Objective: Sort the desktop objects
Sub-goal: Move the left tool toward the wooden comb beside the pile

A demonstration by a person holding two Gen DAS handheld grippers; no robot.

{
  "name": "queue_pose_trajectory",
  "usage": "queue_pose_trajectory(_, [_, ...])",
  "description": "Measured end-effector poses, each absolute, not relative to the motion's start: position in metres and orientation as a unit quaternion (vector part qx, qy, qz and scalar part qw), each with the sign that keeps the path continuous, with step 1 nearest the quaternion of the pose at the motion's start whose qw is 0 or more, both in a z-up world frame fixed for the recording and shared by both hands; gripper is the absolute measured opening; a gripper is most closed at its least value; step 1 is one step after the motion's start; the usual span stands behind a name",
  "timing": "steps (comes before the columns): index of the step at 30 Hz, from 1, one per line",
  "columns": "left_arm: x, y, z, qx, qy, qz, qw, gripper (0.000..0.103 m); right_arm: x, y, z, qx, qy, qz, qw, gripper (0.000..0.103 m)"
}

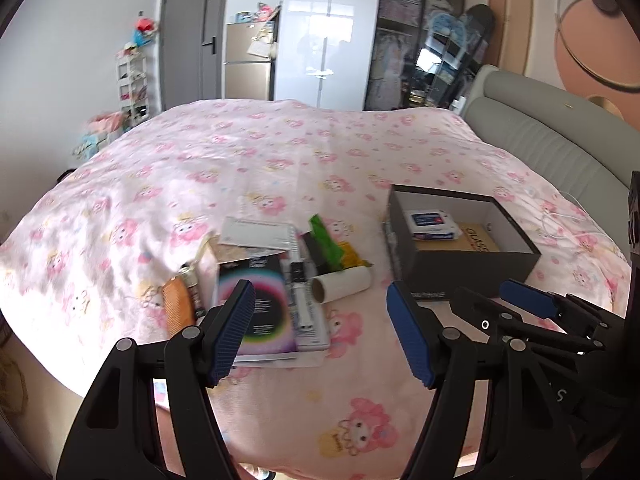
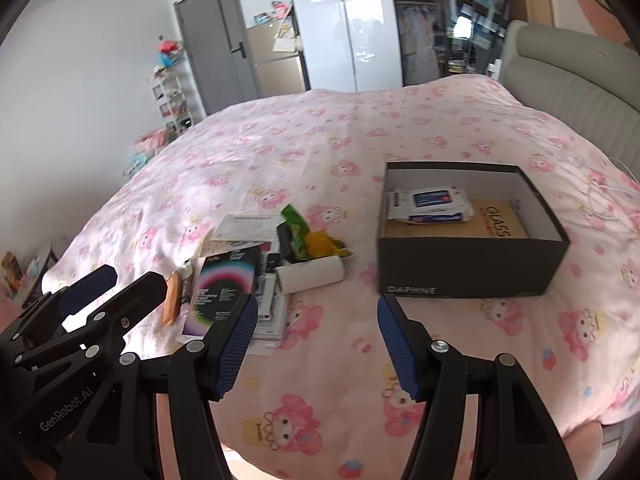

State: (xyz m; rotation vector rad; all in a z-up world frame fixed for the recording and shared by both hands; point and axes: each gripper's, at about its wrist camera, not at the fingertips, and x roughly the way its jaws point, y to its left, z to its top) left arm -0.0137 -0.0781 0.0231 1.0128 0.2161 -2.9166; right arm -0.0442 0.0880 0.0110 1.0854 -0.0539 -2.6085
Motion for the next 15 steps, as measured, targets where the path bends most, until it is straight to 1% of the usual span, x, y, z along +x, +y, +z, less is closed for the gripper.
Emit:
queue_pose_trajectory(5, [-0.014,-0.108,0.007,0.335,0.097,-0.936,0.043,0.069,-0.057,0.058,-0.001,0.387,-0.002,-0.903,0.185,0.059])
queue_pose_trajectory(13, [-0.026,-0.149,-0.034,0.366,0.130,-0.919,0.076,0.068,-0.078,0.025,-0.034,0.421,0.017,-0.880,0.220,0.059])
queue_pose_trajectory(15, [-0.030,-0.160,-0.047,0.374,0.139,-0.913,0.083,0.065,-0.085,0.020,-0.043,0.429,0.021,-0.876,0.222,0.059])
